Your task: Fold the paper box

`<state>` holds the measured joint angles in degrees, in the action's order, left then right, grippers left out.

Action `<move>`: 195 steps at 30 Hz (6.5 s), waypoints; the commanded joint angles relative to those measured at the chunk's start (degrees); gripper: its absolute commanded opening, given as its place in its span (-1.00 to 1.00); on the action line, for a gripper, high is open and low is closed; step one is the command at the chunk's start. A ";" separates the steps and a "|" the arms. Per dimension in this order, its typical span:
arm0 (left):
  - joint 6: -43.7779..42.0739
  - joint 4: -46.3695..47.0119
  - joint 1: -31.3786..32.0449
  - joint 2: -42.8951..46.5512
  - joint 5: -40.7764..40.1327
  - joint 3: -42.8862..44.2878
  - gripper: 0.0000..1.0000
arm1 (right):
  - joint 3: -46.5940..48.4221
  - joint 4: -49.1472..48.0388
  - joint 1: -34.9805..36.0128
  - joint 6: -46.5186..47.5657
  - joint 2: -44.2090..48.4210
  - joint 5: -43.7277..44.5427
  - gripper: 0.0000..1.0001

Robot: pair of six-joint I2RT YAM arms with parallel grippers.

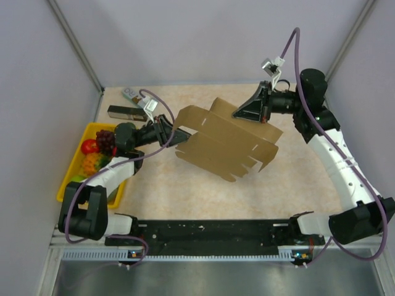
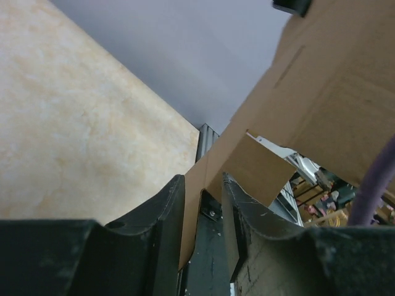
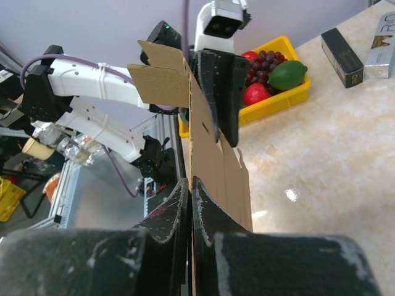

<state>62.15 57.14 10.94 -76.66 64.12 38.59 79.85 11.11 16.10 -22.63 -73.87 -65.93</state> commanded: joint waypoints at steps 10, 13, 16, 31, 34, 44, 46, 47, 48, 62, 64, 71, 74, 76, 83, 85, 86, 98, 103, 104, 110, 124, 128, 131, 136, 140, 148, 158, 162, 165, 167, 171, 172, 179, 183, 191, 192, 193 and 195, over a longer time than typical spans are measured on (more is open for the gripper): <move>17.29 31.25 0.75 -3.31 4.35 -0.36 -0.15 | -2.16 -7.95 -3.09 -2.94 -0.67 -2.18 -1.00; 22.39 37.42 0.92 -5.42 4.79 0.17 -0.09 | -2.51 -8.91 -3.44 -3.82 -1.02 -2.45 -1.00; 23.54 38.22 2.33 -6.48 5.14 0.96 -0.11 | -3.21 -12.07 -3.53 -5.66 -0.58 -2.62 -1.00; 5.52 17.91 7.78 -3.67 1.10 3.95 -0.32 | -5.85 -21.13 -3.44 -13.23 0.83 -4.12 -1.00; 6.32 19.84 7.78 -3.76 1.45 3.34 -0.47 | -6.11 -21.49 -3.44 -13.40 0.74 -4.12 -1.00; -2.80 7.48 7.61 -0.51 -0.04 2.19 -1.00 | -4.97 -15.16 -3.44 -8.05 1.27 -2.01 -1.00; -4.92 4.74 7.52 0.46 -0.48 2.28 -1.00 | -4.97 -13.50 -3.53 -6.38 1.79 -1.57 -1.00; -7.11 0.90 7.34 0.72 -0.92 2.45 -1.00 | -4.97 -13.05 -3.53 -5.68 1.88 -1.48 -1.00; -8.00 -0.62 7.25 1.33 -1.71 2.63 -1.00 | -4.97 -12.61 -3.53 -5.23 2.32 -1.39 -1.00; -12.83 -13.19 3.74 1.78 -6.01 -2.02 0.37 | -12.25 -4.26 -2.04 5.14 5.84 11.79 -1.00; -13.89 -14.69 3.74 1.96 -6.90 -3.95 0.37 | -16.56 -6.54 -2.04 4.18 6.01 13.45 -1.00; -11.63 -11.28 3.74 -1.90 -8.13 -5.28 0.24 | -21.67 -9.18 -2.30 0.75 3.47 21.63 -1.00; -10.73 -10.65 3.74 -3.67 -8.83 -5.71 0.22 | -21.76 -7.52 -3.00 2.50 1.19 23.83 -1.00; -11.26 -11.09 3.74 -3.41 -10.59 -6.86 0.21 | -21.67 -5.85 -3.35 5.91 -0.92 25.41 -1.00; -17.49 -19.16 4.18 9.39 -22.79 -12.48 0.28 | -22.20 -1.36 -2.39 14.19 -5.32 30.15 -1.00; -20.99 -24.08 5.57 11.88 -26.65 -11.96 0.27 | -22.46 -0.92 -1.08 16.11 -5.59 34.01 -1.00; -21.97 -26.19 6.19 13.37 -27.81 -11.35 0.24 | -22.37 -0.31 1.11 17.26 -5.94 36.12 -1.00; -30.33 -28.34 15.77 11.27 -45.03 -4.66 0.05 | -27.73 -6.27 11.85 31.15 -7.34 54.77 -1.00; -44.37 -22.00 22.89 8.47 -54.79 -5.37 0.15 | -28.87 -8.21 13.96 34.23 -8.49 55.30 -1.00; -46.05 -20.77 23.42 6.28 -55.15 -4.84 0.17 | -29.66 -9.26 14.13 34.58 -8.14 55.30 -1.00; -48.27 -21.10 23.60 -0.23 -54.61 -1.42 0.13 | -34.57 -14.44 15.37 41.08 -4.28 52.32 -1.00; -25.86 -43.16 18.86 17.06 -58.67 -2.99 -0.06 | -40.56 -30.44 25.03 65.77 -5.41 60.74 -1.00; -25.76 -43.27 18.06 18.65 -54.73 -5.35 -0.07 | -39.43 -32.21 26.61 69.39 -5.85 62.77 -1.00; -28.83 -38.09 18.06 18.39 -49.80 -7.73 -0.04 | -39.43 -33.09 27.58 72.46 -6.81 63.47 -1.00; -39.72 -30.71 19.38 15.94 -50.30 -10.46 0.01 | -41.61 -38.62 28.64 75.36 -8.22 64.79 -1.00; -47.28 -25.43 19.91 14.35 -50.84 -12.92 0.00 | -43.02 -43.27 29.25 78.18 -9.89 65.49 -1.00; -54.32 -16.72 20.61 7.77 -52.17 -14.52 0.00 | -44.00 -45.92 29.78 79.23 -10.95 63.65 -1.00; -56.17 -12.67 20.79 0.38 -51.72 -10.73 -0.12 | -42.68 -42.93 30.75 78.53 -10.16 63.56 -1.00; -56.61 -11.18 21.05 -2.25 -52.34 -9.50 -0.16 | -42.59 -43.72 31.28 78.53 -10.68 64.17 -1.00; -57.75 -12.49 21.23 -3.67 -52.60 -8.01 -0.22 | -41.80 -43.28 31.45 78.62 -10.60 64.17 -1.00; -58.46 -13.28 21.32 -4.28 -52.69 -7.65 -0.28 | -41.36 -43.37 31.54 78.62 -10.68 64.26 -1.00; -59.60 -13.90 21.75 -4.46 -54.27 -7.30 -0.45 | -40.66 -43.20 31.45 78.71 -10.77 64.44 -1.00; -60.30 -13.99 22.10 -4.63 -54.71 -7.21 -0.48 | -40.57 -43.19 31.54 78.53 -10.77 64.35 -1.00; -61.62 -8.99 25.09 -5.95 -63.76 -8.53 -0.88 | -41.09 -44.42 31.45 75.73 -10.42 65.40 -0.65; -61.62 -4.07 26.41 -6.57 -72.19 -10.46 -1.00 | -42.67 -46.97 31.54 70.98 -9.63 70.14 -0.21; -62.94 5.16 28.17 -8.50 -78.70 -13.36 -1.00 | -45.49 -44.70 31.54 59.65 -4.81 74.72 0.57; -62.85 5.95 28.43 -8.68 -79.06 -13.80 -1.00 | -45.14 -41.82 31.54 57.29 -3.93 75.59 0.58; -63.03 7.27 28.87 -9.03 -79.41 -14.06 -1.00 | -44.53 -39.87 31.54 51.00 -3.05 76.38 0.71; -63.29 11.22 29.31 -10.69 -80.90 -14.50 -1.00 | -41.46 -34.35 31.45 42.71 -0.24 80.24 0.73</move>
<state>-0.12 57.21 39.20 -85.30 -12.71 24.99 34.20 -30.20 46.81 37.91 -80.23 7.77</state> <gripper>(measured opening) 0.011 0.846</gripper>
